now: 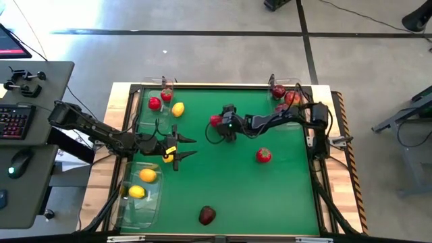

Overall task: Sort produce into baskets
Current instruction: Put the tomato into the top left bin

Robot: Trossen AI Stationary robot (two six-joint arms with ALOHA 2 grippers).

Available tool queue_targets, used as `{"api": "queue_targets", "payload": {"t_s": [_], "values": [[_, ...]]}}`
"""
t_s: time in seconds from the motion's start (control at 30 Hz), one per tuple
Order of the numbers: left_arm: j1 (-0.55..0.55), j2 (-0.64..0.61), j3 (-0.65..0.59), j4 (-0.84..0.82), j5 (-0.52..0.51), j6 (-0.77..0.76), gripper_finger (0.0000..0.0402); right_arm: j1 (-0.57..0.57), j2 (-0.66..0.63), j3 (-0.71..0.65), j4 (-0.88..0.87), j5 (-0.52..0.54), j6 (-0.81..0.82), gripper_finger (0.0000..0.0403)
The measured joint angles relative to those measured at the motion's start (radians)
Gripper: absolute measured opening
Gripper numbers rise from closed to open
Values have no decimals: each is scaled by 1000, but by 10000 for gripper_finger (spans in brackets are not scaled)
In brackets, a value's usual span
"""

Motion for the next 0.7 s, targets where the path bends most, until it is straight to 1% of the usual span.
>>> {"api": "queue_targets", "payload": {"t_s": [0.1, 0.3, 0.43, 0.53, 0.7], "values": [[0, 0, 0, 0, 0, 0, 184, -1, 0, 0, 3, -3, 49, 266], [0, 0, 0, -2, 0, 0, 184, 0, 0, 0, 19, -50, 140, 228], [0, 0, 0, -49, -9, 0, 184, 9, -16, 0, 22, -90, 212, 224], [0, 0, 0, -92, -46, 10, 184, 36, -50, 0, 19, -110, 251, 224], [1, 1, 0, -123, -109, 46, 184, 99, -132, 0, 9, -196, 344, 223]]}}
